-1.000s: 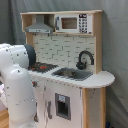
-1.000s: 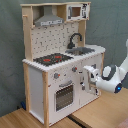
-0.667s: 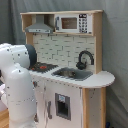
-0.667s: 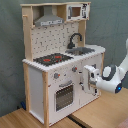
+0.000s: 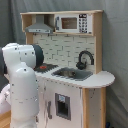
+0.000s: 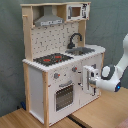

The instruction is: Play with the kitchen

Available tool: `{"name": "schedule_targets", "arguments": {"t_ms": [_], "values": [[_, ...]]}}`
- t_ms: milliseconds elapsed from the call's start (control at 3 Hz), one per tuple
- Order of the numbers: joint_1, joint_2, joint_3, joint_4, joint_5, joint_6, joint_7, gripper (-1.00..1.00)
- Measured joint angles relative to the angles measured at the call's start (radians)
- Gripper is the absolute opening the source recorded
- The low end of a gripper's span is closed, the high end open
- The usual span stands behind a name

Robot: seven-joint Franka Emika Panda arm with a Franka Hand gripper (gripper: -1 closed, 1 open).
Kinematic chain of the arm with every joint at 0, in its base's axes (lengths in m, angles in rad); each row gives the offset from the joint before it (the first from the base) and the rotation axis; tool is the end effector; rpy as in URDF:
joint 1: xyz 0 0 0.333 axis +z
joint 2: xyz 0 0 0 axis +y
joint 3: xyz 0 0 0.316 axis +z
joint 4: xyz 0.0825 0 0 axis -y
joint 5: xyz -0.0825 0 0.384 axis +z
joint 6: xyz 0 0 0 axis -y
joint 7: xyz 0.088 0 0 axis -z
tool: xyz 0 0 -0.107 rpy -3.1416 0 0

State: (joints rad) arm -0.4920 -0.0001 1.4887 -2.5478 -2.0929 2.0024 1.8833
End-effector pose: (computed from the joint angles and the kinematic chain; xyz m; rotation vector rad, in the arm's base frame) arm 0.2940 0.3582 0.2904 1.8697 0.8285 1.7606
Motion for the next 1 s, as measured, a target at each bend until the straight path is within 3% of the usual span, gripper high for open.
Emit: {"name": "schedule_targets", "arguments": {"t_ms": [1000], "values": [[0.000,0.182,-0.091,0.007,-0.221,-0.010,-0.052,1.00]]}}
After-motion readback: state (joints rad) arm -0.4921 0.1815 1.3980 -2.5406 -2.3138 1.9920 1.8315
